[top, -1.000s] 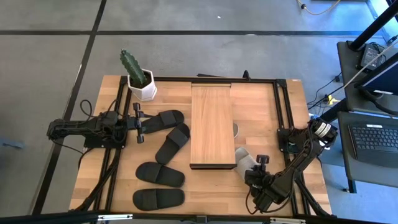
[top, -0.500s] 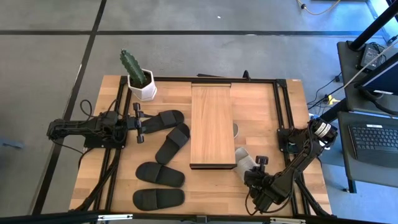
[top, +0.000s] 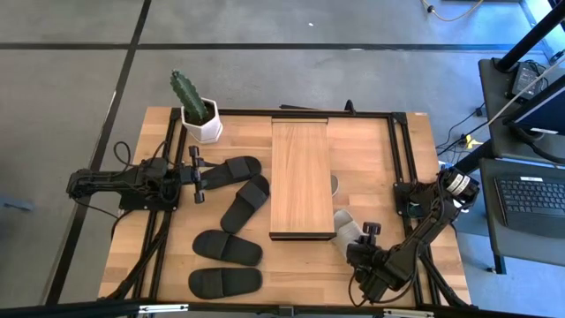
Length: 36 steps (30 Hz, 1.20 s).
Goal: Pick and place slides into the shelf
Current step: Put the gray slipper under the shelf
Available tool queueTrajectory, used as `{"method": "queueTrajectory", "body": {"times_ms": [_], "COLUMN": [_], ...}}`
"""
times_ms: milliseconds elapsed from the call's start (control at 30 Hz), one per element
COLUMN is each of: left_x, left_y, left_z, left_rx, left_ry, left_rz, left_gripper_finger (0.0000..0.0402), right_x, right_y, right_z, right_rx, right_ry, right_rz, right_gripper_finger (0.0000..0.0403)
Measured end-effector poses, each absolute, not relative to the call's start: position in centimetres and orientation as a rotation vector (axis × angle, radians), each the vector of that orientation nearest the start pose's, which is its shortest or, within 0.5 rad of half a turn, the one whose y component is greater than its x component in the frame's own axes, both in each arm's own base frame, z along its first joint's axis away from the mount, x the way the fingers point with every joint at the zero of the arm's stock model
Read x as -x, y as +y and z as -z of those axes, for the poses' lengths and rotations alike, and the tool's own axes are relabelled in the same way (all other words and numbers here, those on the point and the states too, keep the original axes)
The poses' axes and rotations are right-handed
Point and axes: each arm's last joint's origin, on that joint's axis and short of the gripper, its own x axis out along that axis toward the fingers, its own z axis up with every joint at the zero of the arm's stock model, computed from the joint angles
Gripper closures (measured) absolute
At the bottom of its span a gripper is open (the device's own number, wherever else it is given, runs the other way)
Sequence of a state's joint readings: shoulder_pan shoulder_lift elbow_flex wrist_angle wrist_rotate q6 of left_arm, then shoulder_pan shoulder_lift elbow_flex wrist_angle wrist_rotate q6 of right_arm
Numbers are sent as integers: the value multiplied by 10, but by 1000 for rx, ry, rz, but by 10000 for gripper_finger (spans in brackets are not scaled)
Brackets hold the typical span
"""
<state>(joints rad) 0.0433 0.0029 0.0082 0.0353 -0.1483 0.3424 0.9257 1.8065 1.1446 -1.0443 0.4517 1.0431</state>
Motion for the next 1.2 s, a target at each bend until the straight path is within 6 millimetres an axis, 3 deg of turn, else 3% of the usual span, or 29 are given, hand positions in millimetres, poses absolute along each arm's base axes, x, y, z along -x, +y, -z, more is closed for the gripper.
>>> {"method": "queueTrajectory", "body": {"times_ms": [367, 633, 1200], "left_x": [-97, -97, -97], "left_y": [8, 8, 8], "left_z": [-170, -170, -170], "left_rx": [-339, -338, -336], "left_ry": [-8, -11, -11], "left_rz": [-197, -198, -198], "left_gripper_finger": [254, 254, 254], "right_x": [-194, -195, -199], "right_y": [237, 241, 237], "right_z": [-163, -162, -164], "right_rx": [146, 70, 177], "right_ry": [1220, 1267, 1189], "right_rz": [304, 266, 270], "right_gripper_finger": [215, 212, 212]}}
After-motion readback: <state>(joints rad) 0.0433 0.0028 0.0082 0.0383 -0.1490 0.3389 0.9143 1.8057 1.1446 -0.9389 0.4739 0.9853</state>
